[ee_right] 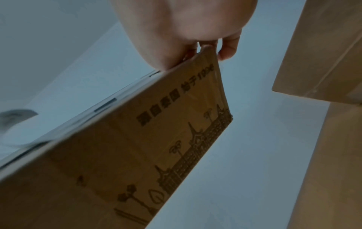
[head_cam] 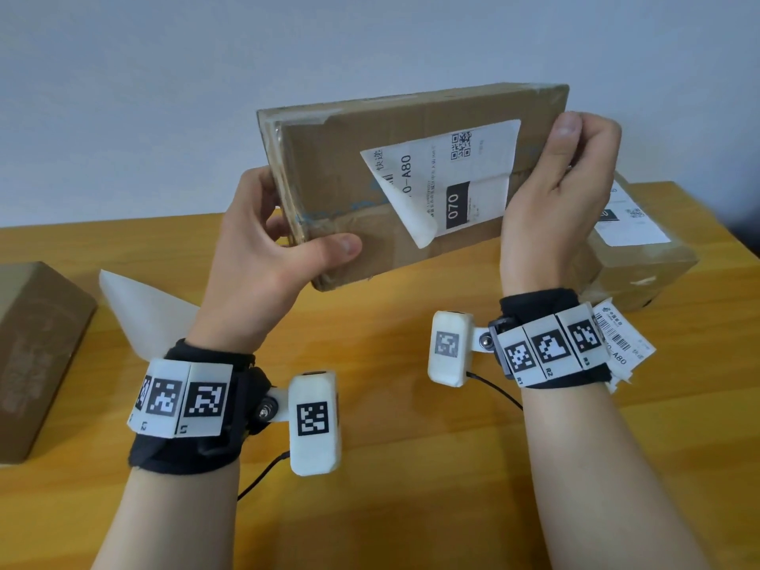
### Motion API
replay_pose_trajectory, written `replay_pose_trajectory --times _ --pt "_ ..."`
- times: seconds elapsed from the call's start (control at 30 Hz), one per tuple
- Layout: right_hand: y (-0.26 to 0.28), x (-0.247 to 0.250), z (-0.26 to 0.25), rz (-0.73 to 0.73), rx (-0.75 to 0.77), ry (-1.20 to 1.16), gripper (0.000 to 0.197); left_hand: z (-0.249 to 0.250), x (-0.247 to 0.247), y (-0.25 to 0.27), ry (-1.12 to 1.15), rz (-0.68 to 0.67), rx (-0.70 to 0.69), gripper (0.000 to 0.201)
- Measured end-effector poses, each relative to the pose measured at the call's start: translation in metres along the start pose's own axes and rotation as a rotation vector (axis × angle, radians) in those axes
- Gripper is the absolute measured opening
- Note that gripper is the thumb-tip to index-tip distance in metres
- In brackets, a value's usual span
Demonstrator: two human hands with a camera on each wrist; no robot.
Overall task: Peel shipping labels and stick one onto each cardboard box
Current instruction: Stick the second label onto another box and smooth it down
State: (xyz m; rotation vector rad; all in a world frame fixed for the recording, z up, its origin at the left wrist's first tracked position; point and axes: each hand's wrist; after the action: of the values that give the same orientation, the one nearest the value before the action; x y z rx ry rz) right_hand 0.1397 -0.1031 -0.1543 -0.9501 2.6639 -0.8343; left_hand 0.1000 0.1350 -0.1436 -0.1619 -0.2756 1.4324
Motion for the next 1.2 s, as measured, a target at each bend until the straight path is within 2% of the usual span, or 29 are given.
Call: replay_pose_trajectory --times 0.13,0.27,0.37,0.53,0.6,0.93,1.2 --pt "0.002 -0.003 -0.007 -0.121 -0.158 -0.041 0.021 -0.002 0.000 -0.002 0.024 0.056 0.036 0.078" --pt "0.003 -0.003 -0.021 -0.301 -0.212 -0.121 0.023 -0.004 -0.002 -0.003 0.044 0.099 0.056 0.084" --pt "0.005 -0.003 -0.022 -0.410 -0.203 -0.097 0.054 -0.005 -0.002 -0.004 0.049 0.116 0.065 0.085" --pt "0.006 -0.006 -0.017 -0.487 -0.131 0.018 0.116 -0.005 -0.005 -0.004 0.038 0.124 0.072 0.087" --pt "0.007 -0.006 -0.017 -0.513 -0.117 0.086 0.130 -0.004 -0.006 -0.004 0.039 0.119 0.078 0.086" --pt "0.007 -0.003 -0.018 -0.536 -0.145 0.121 0.132 -0.004 -0.006 -0.004 0.045 0.107 0.091 0.084" --pt "0.008 -0.003 -0.016 -0.482 -0.151 0.082 0.125 -0.004 -0.004 -0.003 0.055 0.069 0.068 0.080"
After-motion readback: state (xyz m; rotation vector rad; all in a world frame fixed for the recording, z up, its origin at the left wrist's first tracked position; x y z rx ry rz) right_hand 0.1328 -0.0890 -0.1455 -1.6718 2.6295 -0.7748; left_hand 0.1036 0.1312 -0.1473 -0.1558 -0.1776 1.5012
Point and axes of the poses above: each hand's wrist, its own y-axis away from the middle knuckle, its own x-axis out of the back of the hand, z = x × y, and after that the axes turned 5 degrees about -z, right-handed
